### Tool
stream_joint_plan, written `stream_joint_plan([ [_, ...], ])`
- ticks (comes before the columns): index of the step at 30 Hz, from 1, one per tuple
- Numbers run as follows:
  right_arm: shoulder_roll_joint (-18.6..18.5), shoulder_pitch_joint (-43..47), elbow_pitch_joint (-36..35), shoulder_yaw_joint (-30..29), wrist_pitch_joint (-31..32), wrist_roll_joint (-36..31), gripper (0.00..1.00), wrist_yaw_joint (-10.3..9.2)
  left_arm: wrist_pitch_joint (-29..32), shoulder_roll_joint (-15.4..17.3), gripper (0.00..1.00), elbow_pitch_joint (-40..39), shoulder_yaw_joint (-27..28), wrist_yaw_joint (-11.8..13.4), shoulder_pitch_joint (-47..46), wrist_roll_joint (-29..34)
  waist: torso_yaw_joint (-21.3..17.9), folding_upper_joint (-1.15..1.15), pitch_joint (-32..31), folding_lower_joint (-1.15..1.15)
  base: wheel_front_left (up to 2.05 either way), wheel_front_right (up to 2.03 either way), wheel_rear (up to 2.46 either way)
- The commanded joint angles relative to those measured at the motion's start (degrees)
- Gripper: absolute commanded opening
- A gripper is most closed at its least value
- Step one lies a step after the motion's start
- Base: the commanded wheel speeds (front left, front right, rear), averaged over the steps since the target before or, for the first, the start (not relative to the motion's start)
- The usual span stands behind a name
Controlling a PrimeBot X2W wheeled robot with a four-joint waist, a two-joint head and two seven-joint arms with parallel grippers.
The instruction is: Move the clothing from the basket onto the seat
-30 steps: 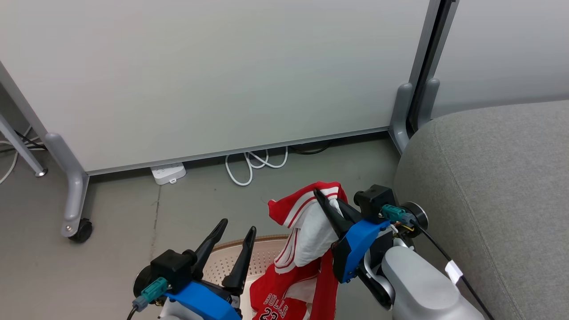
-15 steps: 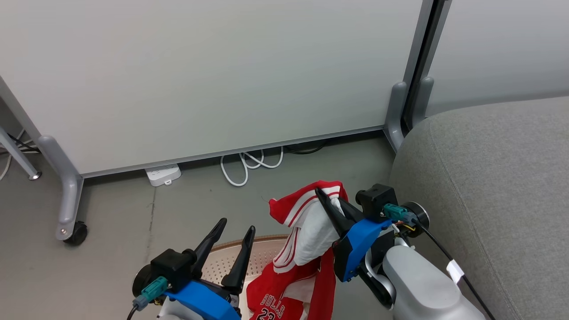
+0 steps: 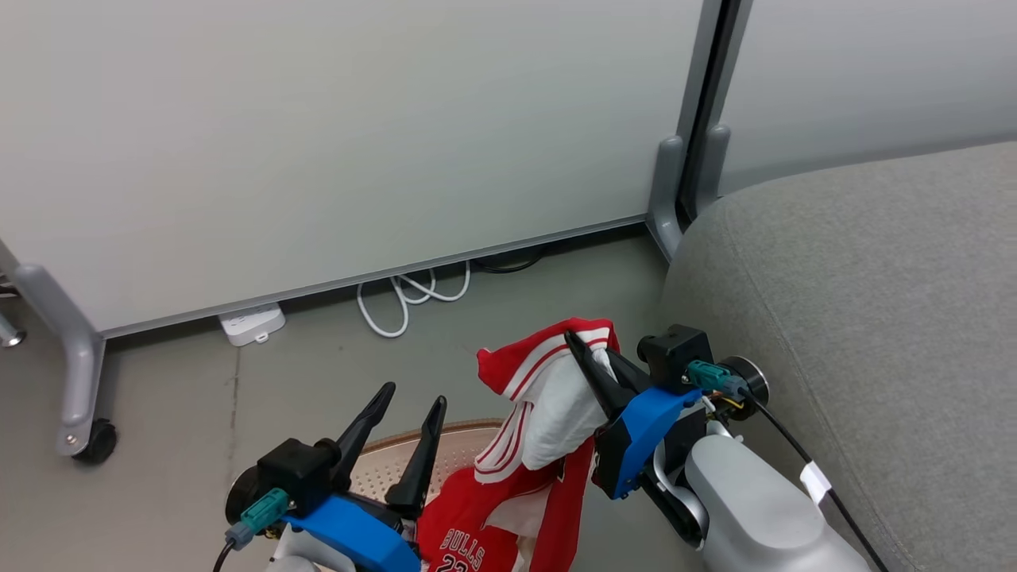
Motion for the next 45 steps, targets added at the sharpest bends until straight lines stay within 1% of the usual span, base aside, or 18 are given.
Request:
stream_joint_plan([
  [1,-0.1,-0.6,-0.2,-0.1,-0.1,-0.5,0.0,-0.04,-0.2,0.4,1.0,-0.2,0.2,-0.2,0.3,0.4,-2.1,0.0,0.2,0.0,0.0,0.0,0.0],
  [17,-0.1,-0.7,-0.4,-0.3,0.0,-1.0,0.0,-0.04,-0.2,0.1,1.0,-0.9,0.8,-0.2,-0.1,1.2,-16.6,0.0,0.8,0.0,0.0,0.0,0.0],
  [25,-0.1,-0.3,-0.2,-0.9,-0.4,-1.1,0.0,-0.04,-0.2,0.3,1.0,-0.8,0.4,-0.2,-0.9,1.0,-20.8,0.0,1.5,0.0,0.0,0.0,0.0],
  [31,-0.1,-0.2,-0.5,-0.9,-0.6,-0.7,0.0,-0.04,-0.2,0.5,1.0,-0.4,-0.4,-0.2,-1.3,1.4,-22.9,0.0,2.7,0.0,0.0,0.0,0.0],
  [36,-0.1,-1.3,-0.3,-2.2,-0.6,-0.2,0.0,-0.04,-0.2,1.0,1.0,-0.4,-0.9,-0.2,-1.7,1.5,-23.3,0.0,4.0,0.0,0.0,0.0,0.0],
  [39,-0.1,-4.9,0.4,-4.7,-0.1,-1.1,0.0,-0.04,-0.2,1.7,1.0,-0.4,-1.8,-0.2,-2.7,1.6,-22.8,0.0,5.8,0.0,0.0,0.0,0.0],
  [42,-0.2,-10.5,2.0,-8.5,1.2,-3.0,0.0,-0.04,-0.2,2.9,1.0,-0.7,-2.3,-0.2,-4.3,1.9,-22.0,0.0,8.7,0.0,0.0,0.0,0.0],
  [45,-2.6,-18.4,2.8,-12.9,3.1,-4.0,0.0,-0.04,-0.1,4.2,1.0,-1.4,-3.2,-0.2,-6.6,2.2,-20.8,0.0,12.6,0.0,0.0,0.0,0.0],
])
